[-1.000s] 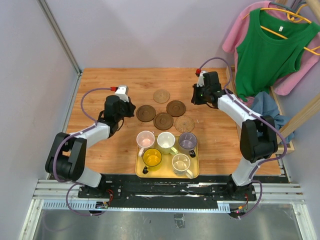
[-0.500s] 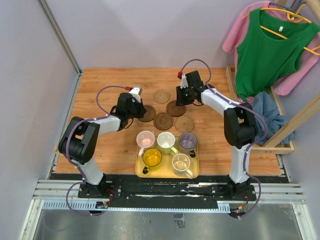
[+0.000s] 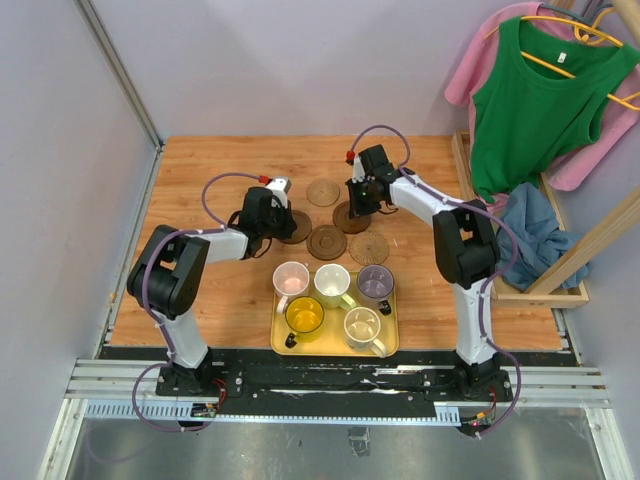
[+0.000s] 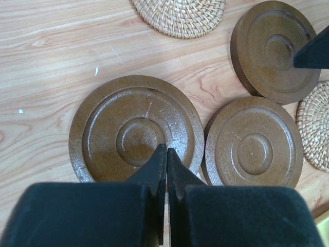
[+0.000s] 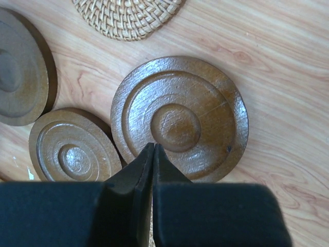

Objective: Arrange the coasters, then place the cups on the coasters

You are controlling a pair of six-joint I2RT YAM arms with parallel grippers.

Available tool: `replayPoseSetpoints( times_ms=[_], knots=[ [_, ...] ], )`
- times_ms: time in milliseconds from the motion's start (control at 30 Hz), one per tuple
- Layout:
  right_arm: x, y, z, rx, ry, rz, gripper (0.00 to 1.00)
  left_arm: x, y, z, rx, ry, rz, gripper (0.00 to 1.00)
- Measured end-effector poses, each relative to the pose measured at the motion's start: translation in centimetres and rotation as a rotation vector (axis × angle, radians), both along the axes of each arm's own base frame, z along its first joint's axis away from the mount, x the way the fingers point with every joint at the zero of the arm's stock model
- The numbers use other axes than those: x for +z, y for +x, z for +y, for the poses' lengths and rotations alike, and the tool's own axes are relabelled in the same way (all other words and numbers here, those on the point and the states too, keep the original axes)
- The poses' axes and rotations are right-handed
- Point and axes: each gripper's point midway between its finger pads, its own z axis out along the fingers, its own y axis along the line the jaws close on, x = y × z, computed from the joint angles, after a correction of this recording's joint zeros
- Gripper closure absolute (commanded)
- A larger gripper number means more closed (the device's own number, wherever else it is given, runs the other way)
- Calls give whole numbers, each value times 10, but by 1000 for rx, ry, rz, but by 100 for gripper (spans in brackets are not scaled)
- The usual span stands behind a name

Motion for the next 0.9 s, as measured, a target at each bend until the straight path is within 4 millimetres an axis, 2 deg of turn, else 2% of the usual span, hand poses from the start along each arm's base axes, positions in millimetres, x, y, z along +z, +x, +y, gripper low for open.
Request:
replayPoseSetpoints(
  times_ms=[267,367,600,733,900],
  knots=[
    [-20,11,3,-13,-27,40,99,-16,9,1,26,35,39,100],
    [-21,14,2,-21,-39,42,99,-22,14,5,59,57,54,100],
    [-24,17,-10,-65,-91,32,99,-22,27,20,159,106,54,100],
    [-24,17,-27,-119,-116,34,99,-22,33,31,207,109,63,99],
    [-24,25,-69,-230,-122,60,99,-22,46,67,307,78,84,100]
  ],
)
